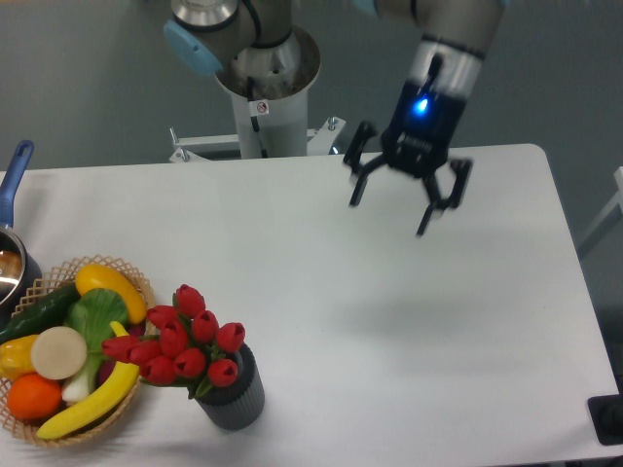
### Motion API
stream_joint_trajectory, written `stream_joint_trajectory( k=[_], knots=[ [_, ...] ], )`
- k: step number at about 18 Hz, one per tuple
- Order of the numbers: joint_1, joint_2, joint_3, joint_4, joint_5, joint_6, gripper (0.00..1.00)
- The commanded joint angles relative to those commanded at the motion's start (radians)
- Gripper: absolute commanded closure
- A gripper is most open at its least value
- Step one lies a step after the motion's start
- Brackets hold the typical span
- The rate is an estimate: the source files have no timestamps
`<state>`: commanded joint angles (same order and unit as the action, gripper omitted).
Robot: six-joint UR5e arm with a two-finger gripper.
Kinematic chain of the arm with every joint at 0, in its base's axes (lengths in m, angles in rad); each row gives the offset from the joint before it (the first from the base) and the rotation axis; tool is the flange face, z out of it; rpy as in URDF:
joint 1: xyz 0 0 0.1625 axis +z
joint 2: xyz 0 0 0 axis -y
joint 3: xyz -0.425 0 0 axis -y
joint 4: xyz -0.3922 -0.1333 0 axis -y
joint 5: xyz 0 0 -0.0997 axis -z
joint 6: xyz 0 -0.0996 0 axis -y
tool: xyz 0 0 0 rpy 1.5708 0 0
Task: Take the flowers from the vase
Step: 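Move the open gripper down toward the red tulips in the vase, then lower the open gripper around the tulip stems above the vase rim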
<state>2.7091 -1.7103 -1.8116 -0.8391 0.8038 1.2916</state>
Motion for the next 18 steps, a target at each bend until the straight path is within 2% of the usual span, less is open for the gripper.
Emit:
stream_joint_trajectory(
  k=[5, 8, 11, 18],
  knots=[
    [-0.049, -0.046, 0.021, 0.006, -0.005, 0.002, 0.0],
    [-0.086, -0.087, 0.041, 0.008, -0.055, 0.011, 0.0],
    [-0.112, -0.1, 0.026, 0.008, -0.103, 0.055, 0.0],
    [-0.129, -0.153, 0.035, 0.008, -0.212, 0.081, 0.0]
  ],
)
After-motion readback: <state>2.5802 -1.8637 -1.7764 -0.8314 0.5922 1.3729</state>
